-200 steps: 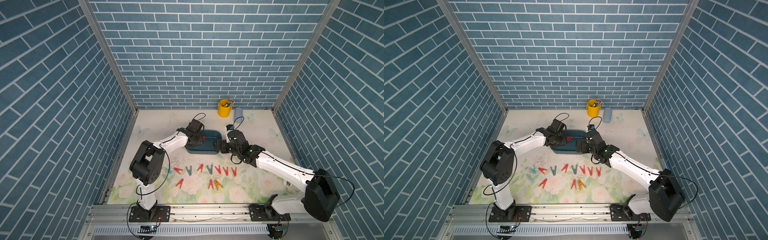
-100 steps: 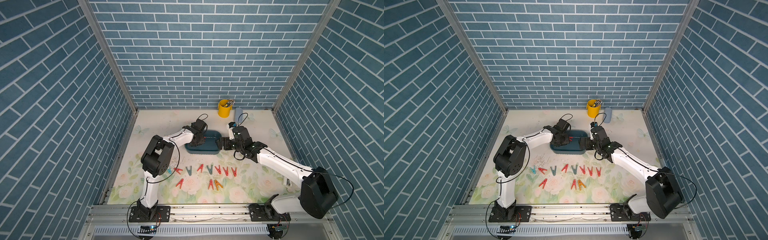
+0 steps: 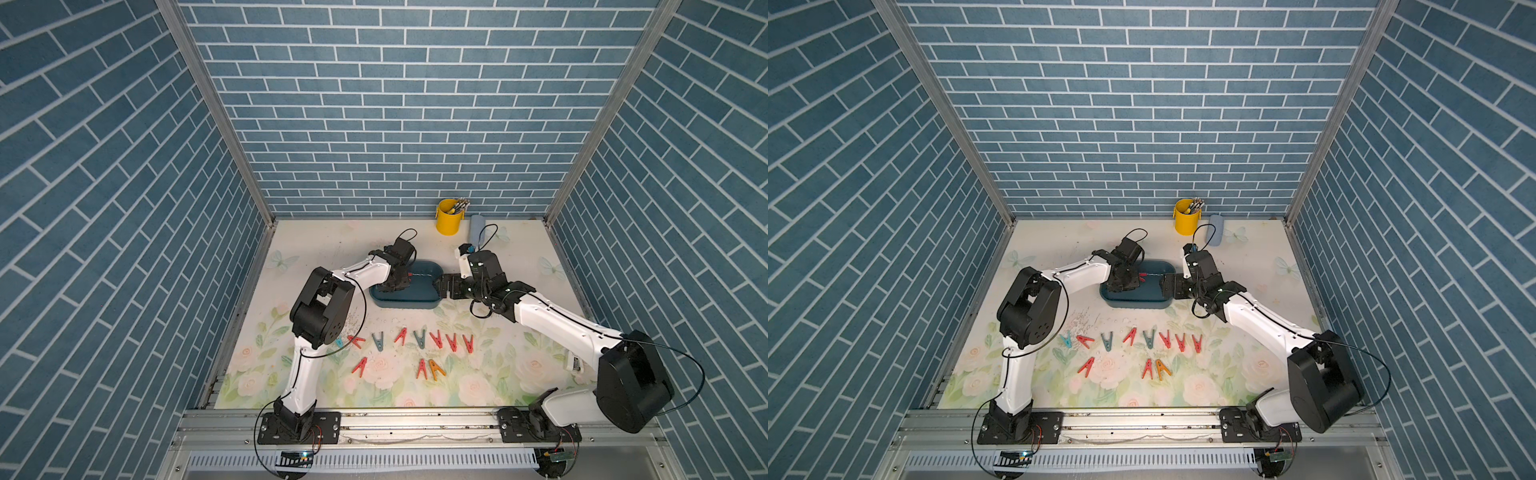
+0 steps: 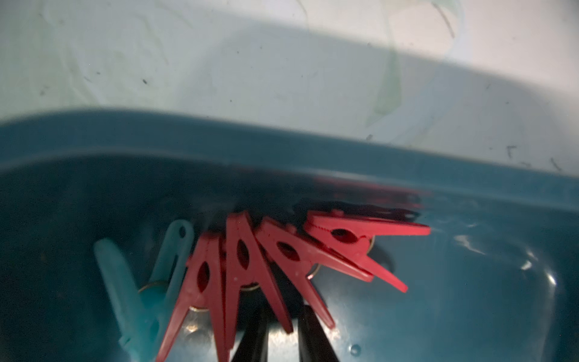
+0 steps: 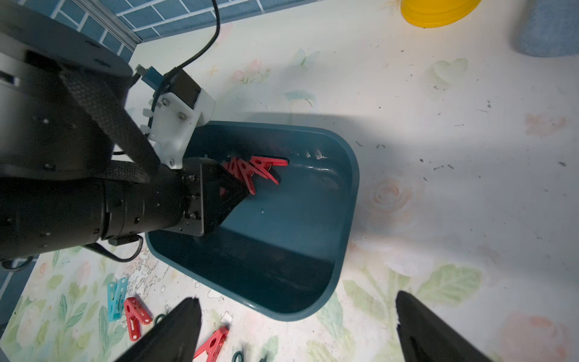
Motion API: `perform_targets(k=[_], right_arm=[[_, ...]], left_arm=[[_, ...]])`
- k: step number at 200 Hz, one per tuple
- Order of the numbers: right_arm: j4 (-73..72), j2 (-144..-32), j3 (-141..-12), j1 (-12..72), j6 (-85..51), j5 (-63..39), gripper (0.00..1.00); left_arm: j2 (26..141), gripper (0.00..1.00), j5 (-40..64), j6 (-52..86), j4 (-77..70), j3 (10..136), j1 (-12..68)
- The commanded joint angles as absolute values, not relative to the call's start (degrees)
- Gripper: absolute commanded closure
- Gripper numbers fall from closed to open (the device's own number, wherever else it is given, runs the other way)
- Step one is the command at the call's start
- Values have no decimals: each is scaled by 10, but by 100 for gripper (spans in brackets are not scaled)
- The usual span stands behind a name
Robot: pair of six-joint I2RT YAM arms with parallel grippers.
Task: Take the clothespins out of the storage box
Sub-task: Pick up the clothespin from the storage box.
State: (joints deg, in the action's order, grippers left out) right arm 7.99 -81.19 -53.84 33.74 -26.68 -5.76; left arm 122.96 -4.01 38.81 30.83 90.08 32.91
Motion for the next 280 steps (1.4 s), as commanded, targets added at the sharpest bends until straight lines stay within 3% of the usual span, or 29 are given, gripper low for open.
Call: perform_targets(k=[1,14,45,167,280], right_arm=[[67,-816,-554,335,-252,-69,1],[67,-815,-552,334,-252,-71,1],[63,-813,-548,334,-256,-77,1],[1,-775,-490,341,-348,-99,1],[-5,-644,-392,433,-438,-30,1]], left_arm=[[1243,76,-52,385,323,913,326],[1245,76,-52,385,322,915,325],[1243,92,-51,387,325,915,325],[1080,92,-29,417,352,844,350],[909,92,-18,442,351,693,403]])
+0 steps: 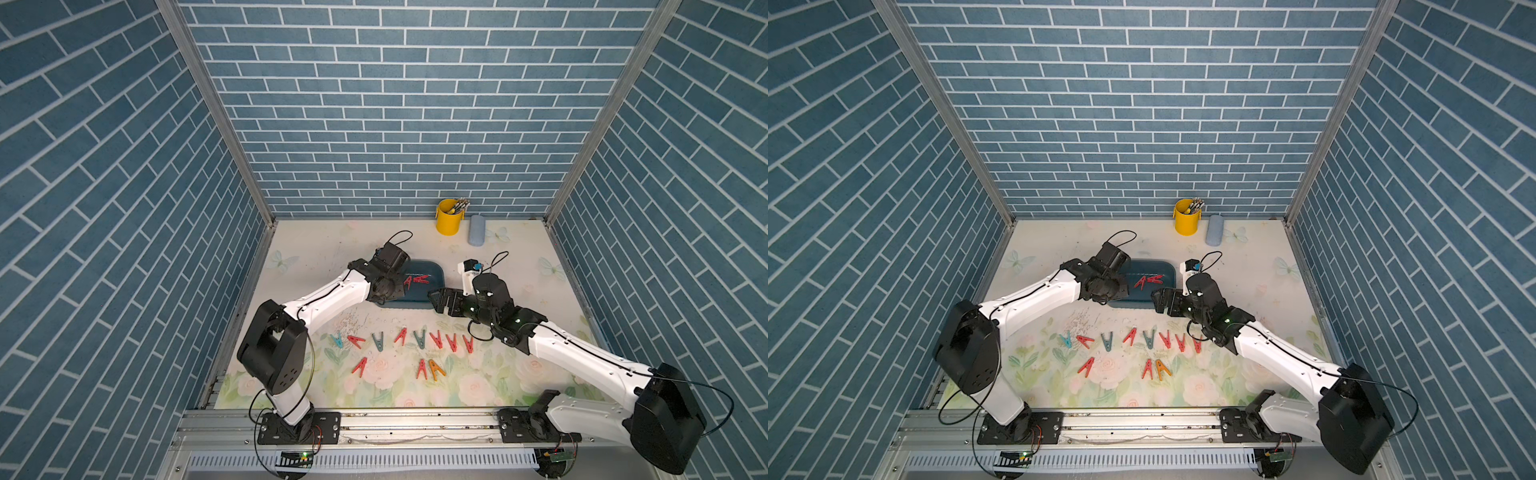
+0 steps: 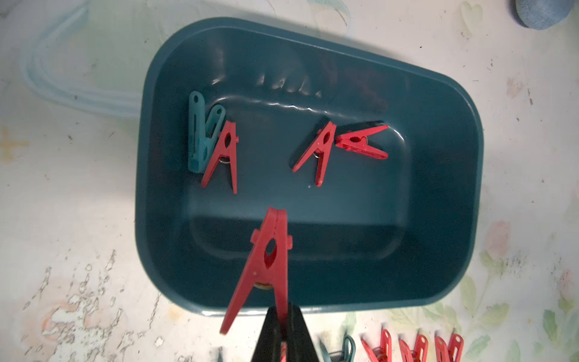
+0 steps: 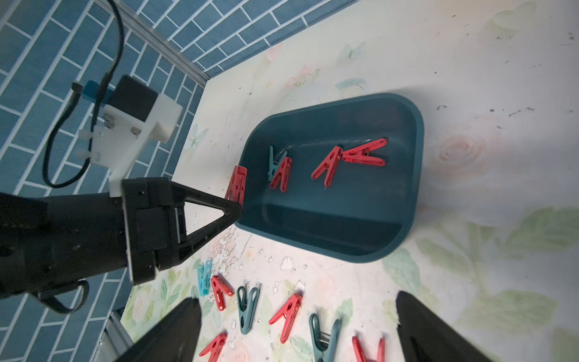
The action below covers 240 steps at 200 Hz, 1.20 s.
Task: Take the clothespins out of the storage box
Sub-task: Pick up the clothespin from the storage box, then place the clothespin at the center of the board.
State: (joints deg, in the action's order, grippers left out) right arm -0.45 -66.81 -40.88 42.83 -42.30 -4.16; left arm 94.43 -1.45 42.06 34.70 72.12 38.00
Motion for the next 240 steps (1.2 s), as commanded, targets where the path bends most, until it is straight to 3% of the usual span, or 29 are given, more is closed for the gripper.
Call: perform_targets(k=[1,138,240], right_arm=[[-4,-643,-392,433,-438,-31,1],[79,-552,-368,430,-336,-87,1],[93,-530,-359,428,-330,-95,0]], left_arm=[[908,92,-19,444,350,692,404],[754,92,-94,760,258,425,645],[898,92,-62,810,208,442,716]])
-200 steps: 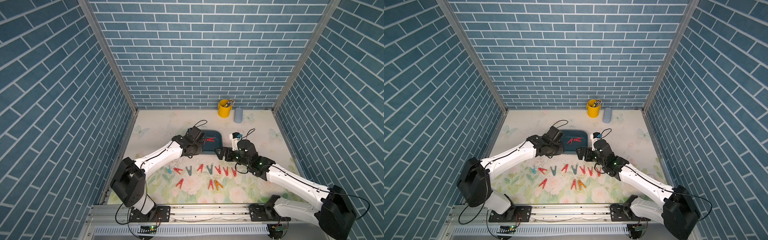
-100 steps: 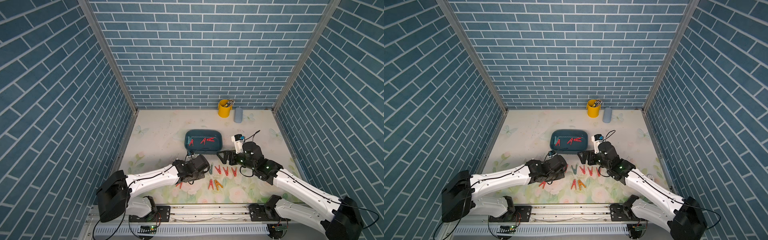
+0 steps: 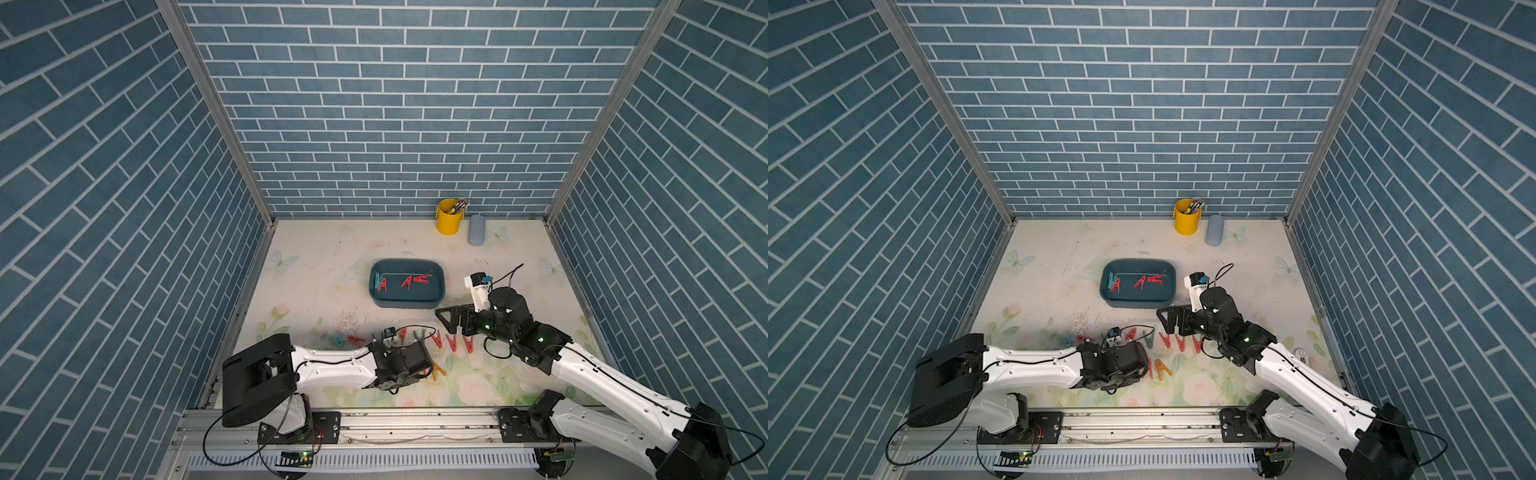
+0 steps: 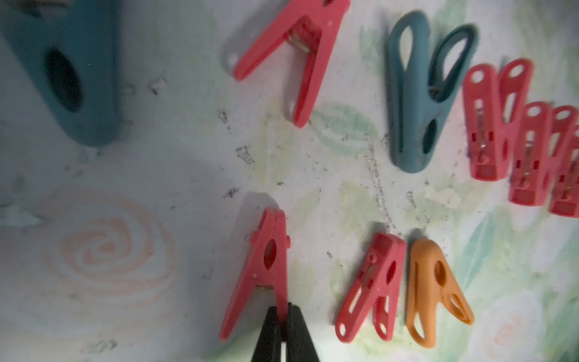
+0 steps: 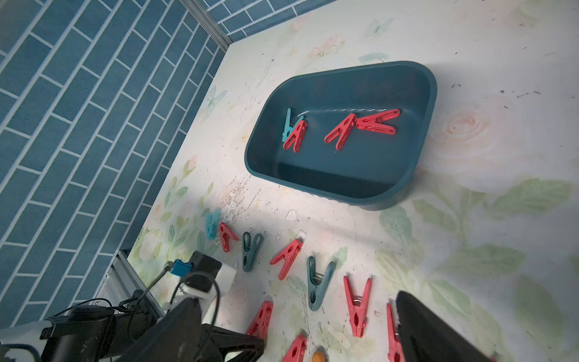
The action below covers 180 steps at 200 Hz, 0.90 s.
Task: Take the clothespins out of the storage box
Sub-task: Place the clothespin at the center of the board.
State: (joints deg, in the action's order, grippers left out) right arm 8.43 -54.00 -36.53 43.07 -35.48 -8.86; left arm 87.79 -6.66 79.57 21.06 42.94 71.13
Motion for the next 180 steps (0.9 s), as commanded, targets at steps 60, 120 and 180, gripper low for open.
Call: perform_targets(k=[60,120,180], right_arm=[[91,-551,-369,426,-317,-94,1],[91,-616,-419,411,-289,-74,1],[82,-743,-509,396,-239,-54,23]], left_arm=[[902,67,-77,805,235,470,716],[858,56,-108,768,297,504,684],[769,41,-121,685,334,525,582]])
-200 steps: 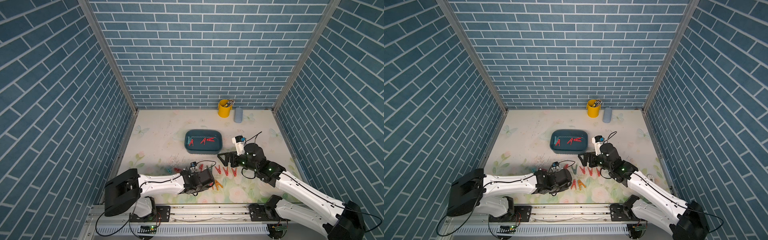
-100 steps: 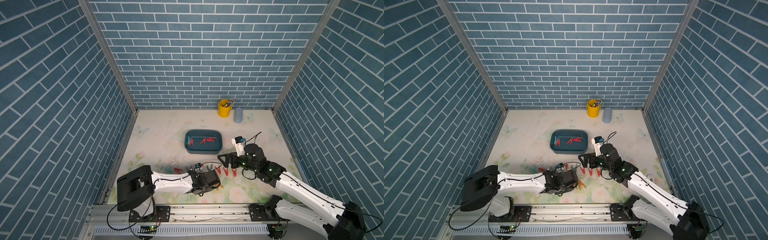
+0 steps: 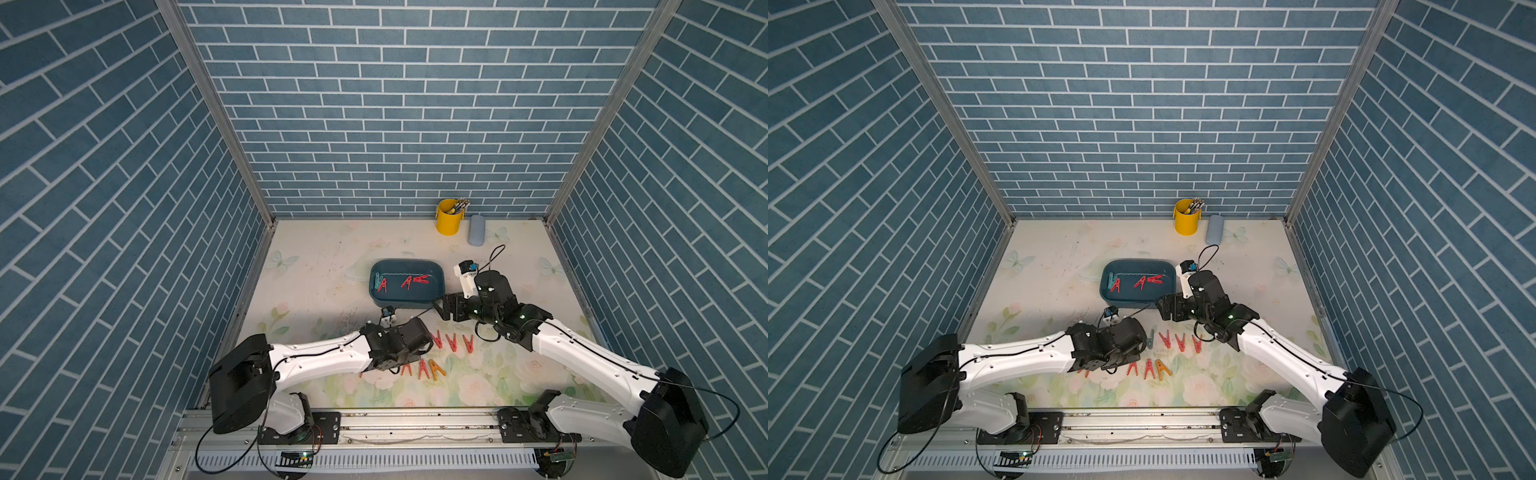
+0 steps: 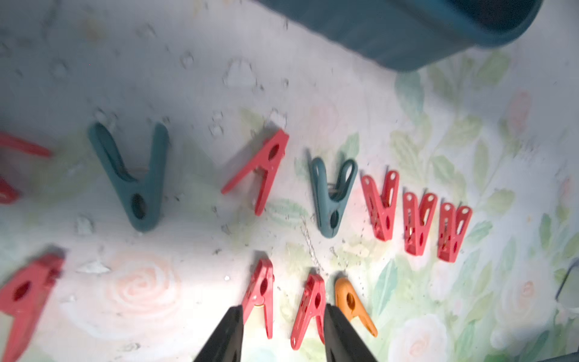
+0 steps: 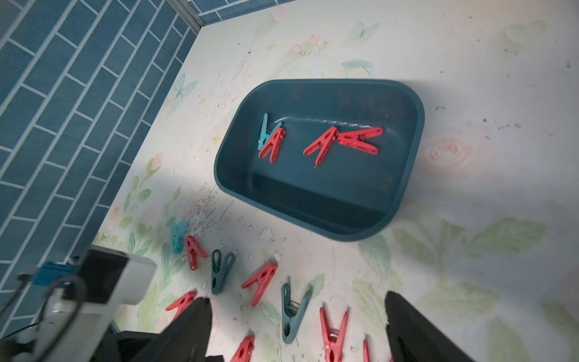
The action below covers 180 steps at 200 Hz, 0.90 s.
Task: Take the clothespins out of the storage box
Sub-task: Place the clothespin at the center of the board, then pick up the clothespin from the storage box.
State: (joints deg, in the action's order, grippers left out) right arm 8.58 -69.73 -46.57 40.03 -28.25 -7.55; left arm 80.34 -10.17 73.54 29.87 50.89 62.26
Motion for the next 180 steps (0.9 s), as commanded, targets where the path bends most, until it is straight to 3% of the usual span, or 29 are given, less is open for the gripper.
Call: perform_targets(k=[1,31,46,86,180], right_arm=[[82,-746,-511,396,-238,-53,23],[86,-824,-570,394,-206,-47,48],[94,-866,-602,394,-190,-47,52],[129,-971,-684,393,-145,-23,59],[220,-1146,-829,391,-73,61,55]], left_arm=[[767,40,-121,676,334,525,580],[723,14,-115,617,329,532,513],[706,0,-109,595,324,537,482],[697,0,-80,541,313,545,413],[714,1,-74,460,265,557,358]])
